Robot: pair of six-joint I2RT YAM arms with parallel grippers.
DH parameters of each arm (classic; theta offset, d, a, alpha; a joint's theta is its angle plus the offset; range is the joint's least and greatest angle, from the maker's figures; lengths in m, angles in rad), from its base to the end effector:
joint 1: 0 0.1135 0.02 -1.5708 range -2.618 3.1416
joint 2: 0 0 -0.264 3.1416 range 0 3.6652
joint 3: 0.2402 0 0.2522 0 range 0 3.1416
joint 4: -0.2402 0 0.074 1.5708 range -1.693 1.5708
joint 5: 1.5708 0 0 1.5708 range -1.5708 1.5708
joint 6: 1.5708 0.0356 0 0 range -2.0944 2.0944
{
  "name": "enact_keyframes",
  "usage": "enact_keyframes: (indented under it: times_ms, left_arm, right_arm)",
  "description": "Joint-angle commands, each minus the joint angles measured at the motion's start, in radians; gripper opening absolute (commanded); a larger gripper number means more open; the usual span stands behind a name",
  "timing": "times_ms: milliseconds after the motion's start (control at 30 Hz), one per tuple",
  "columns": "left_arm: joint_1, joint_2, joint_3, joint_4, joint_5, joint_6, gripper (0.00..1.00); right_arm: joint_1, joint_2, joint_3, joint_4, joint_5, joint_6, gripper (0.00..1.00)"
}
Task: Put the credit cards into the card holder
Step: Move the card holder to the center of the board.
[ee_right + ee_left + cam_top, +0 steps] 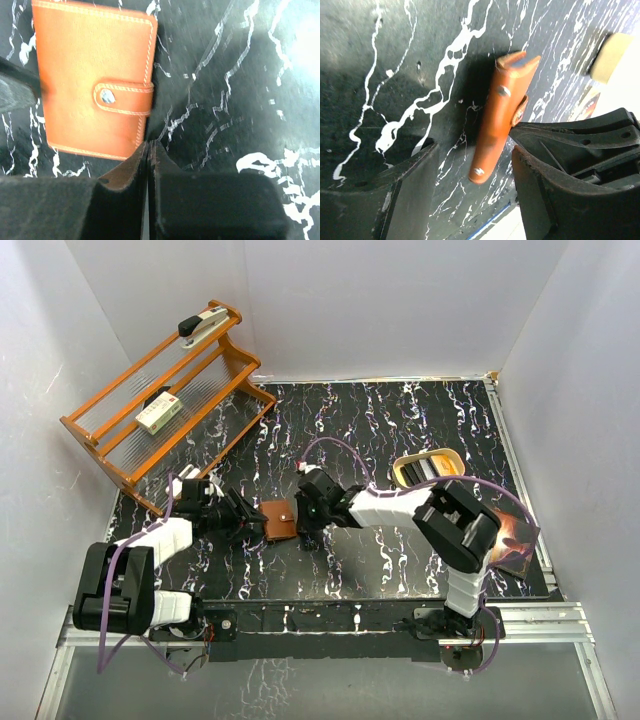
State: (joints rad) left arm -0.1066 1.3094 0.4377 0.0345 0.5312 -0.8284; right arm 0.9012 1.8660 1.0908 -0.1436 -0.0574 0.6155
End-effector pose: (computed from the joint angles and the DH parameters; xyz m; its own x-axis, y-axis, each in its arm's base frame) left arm 0.2222 -0.0419 0.1419 -0.8154 -0.5517 -0.1754 -0.2542 0.6134 -0.7477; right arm 0.2344 0.2994 0.1504 -0.8672 -0.1668 -0.4691 -0.3719 0.8435 0.3876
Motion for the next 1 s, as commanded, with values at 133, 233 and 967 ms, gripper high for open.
enact_keyframes:
  times_ms: [133, 233, 967]
  left_arm:
    - [-0.042, -0.016, -0.105, 0.122, 0.088, -0.080, 0.58]
    - [-0.076, 0.011, -0.114, 0.192, 0.099, -0.108, 0.58]
    - [-0.081, -0.122, -0.060, 0.007, -0.107, -0.114, 0.56]
  right_arm:
    - [0.004, -0.118, -0.171, 0.003, -0.006, 0.046, 0.00]
    - [0.004, -0.118, -0.185, 0.006, -0.006, 0.048, 0.00]
    - [0.003, 0.057, 0.172, -0.101, 0.010, -0.049, 0.28]
